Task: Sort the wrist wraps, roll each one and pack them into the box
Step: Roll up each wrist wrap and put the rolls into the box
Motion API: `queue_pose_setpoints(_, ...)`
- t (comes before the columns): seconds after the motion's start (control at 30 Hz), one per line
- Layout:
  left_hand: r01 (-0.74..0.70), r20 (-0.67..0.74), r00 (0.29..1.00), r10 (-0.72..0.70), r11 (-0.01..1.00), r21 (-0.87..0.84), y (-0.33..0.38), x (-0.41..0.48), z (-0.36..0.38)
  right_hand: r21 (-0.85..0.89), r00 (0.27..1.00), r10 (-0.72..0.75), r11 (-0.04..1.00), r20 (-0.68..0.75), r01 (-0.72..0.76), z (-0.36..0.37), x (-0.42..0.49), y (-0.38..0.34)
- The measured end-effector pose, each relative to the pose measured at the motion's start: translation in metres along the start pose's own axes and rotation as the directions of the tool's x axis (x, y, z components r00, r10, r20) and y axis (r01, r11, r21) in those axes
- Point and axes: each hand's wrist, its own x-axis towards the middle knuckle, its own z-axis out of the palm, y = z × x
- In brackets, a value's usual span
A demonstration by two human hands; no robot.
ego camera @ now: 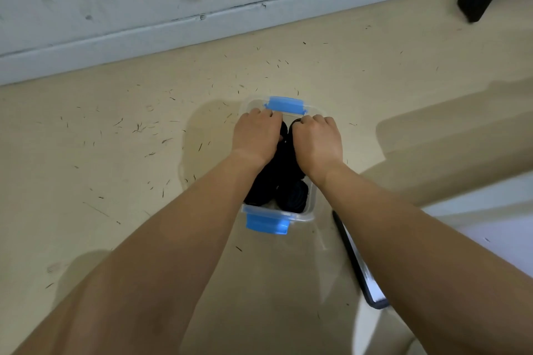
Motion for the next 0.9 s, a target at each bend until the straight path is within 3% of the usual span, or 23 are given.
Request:
queue_pose_setpoints(0.2,0.048,0.087,0.996,-0.035,0.987,-0.154,0.003,-0.02,-0.021,0.006,0.989,-0.004,1.0,0.148,0.003,-0.026,-0.009,-0.001)
queue_pose_setpoints(0.43,0.062,0.115,0.992,-0.048,0.99,-0.127,0.01,-0.061,-0.117,0.035,0.992,0.026,0.999,0.123,-0.03,-0.134,-0.039,0.008)
queue_pose_setpoints(0.67,-0.023,-0.046,0.999,0.014,0.982,-0.186,0.062,-0.098,-0.253,0.063,0.992,0.126,0.99,-0.019,-0.125,-0.276,-0.093,0.05)
queue_pose_setpoints(0.9,-0.187,-0.198,0.97,0.143,0.955,-0.23,0.169,-0.115,-0.343,0.059,0.945,0.286,0.958,-0.16,-0.28,-0.361,-0.17,0.149)
